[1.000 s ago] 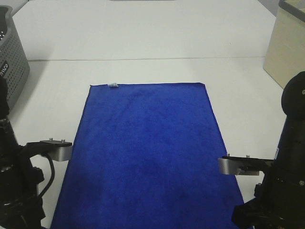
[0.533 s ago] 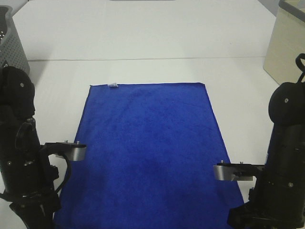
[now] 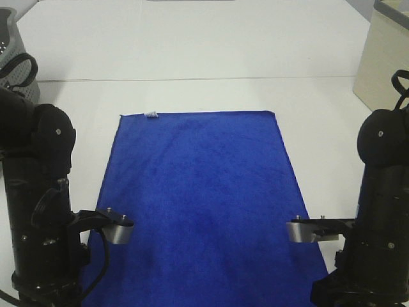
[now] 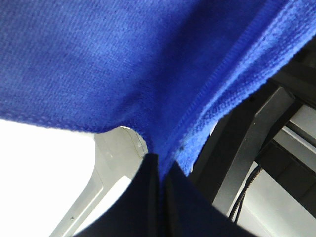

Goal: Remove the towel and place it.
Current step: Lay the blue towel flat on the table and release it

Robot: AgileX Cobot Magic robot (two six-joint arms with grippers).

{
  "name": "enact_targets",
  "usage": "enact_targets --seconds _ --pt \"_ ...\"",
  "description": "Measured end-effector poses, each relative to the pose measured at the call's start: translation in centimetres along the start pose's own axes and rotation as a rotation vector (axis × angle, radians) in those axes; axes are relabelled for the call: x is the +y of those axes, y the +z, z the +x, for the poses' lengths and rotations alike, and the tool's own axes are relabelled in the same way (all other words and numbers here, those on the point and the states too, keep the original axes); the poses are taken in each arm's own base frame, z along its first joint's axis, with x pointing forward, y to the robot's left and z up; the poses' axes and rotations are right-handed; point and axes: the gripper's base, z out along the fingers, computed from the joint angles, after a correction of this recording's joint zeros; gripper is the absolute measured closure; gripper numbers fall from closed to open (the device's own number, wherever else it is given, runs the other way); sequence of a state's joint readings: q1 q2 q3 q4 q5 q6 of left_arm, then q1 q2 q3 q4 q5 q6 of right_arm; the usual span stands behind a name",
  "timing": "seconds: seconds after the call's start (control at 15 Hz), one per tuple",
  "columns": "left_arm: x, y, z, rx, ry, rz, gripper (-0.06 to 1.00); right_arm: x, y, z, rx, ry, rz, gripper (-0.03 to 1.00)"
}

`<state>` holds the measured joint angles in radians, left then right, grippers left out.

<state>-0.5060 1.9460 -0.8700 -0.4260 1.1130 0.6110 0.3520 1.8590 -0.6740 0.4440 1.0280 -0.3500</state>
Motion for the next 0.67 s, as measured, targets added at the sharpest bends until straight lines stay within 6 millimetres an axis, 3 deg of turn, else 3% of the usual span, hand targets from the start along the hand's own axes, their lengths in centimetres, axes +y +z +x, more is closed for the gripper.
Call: enact_targets --seconds 0.67 --pt "-0.23 0.0 0.13 0.014 -0.021 0.025 0.94 0.27 -0.01 0.16 0.018 0.001 -0.03 0.91"
